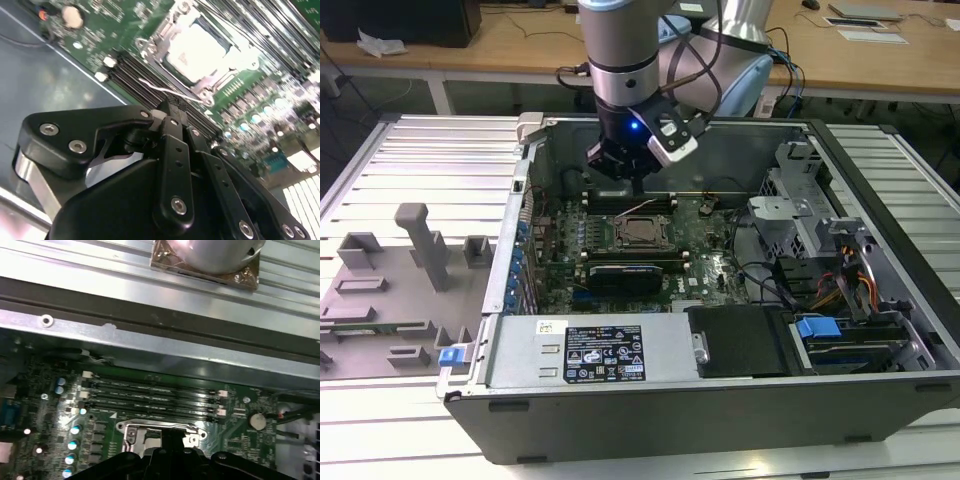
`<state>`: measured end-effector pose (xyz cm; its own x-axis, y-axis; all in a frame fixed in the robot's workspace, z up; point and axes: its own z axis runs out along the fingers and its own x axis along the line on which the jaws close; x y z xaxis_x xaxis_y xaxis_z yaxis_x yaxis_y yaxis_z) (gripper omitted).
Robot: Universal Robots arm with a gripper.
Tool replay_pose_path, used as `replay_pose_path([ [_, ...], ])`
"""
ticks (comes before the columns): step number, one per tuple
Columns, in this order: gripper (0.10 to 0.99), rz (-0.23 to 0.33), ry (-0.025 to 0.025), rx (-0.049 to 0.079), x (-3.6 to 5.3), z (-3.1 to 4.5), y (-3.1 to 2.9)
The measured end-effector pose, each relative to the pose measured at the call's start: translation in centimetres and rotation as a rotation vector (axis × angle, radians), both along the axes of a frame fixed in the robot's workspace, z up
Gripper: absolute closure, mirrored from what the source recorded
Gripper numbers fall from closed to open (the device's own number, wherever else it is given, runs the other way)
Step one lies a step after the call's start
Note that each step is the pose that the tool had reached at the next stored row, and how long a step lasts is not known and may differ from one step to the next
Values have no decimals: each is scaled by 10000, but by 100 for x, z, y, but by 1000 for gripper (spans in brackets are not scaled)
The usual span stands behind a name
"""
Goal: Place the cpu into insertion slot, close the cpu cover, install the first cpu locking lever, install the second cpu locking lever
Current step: 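Install the first cpu locking lever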
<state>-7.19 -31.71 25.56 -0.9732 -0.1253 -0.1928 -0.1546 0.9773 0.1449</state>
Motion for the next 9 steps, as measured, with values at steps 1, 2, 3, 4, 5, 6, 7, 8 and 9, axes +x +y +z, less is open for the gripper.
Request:
replay_pose_path([
  [1, 980, -2, -175, 16, -3, -3, 0],
  [2, 980, -1, -242, 52, -5, -14, 0],
  [3, 980, -43, -249, 52, -6, -32, 0],
  [4, 980, -123, -248, 51, -6, -42, 0],
  [5, 980, -363, -249, 49, -6, -62, 0],
  [6, 980, -580, -250, 46, -6, -80, 0],
  [7, 980, -842, -250, 42, -6, -98, 0],
  [8, 980, -1005, -249, 39, -6, -113, 6],
  [9, 980, -1093, -251, 39, -6, -124, 12],
])
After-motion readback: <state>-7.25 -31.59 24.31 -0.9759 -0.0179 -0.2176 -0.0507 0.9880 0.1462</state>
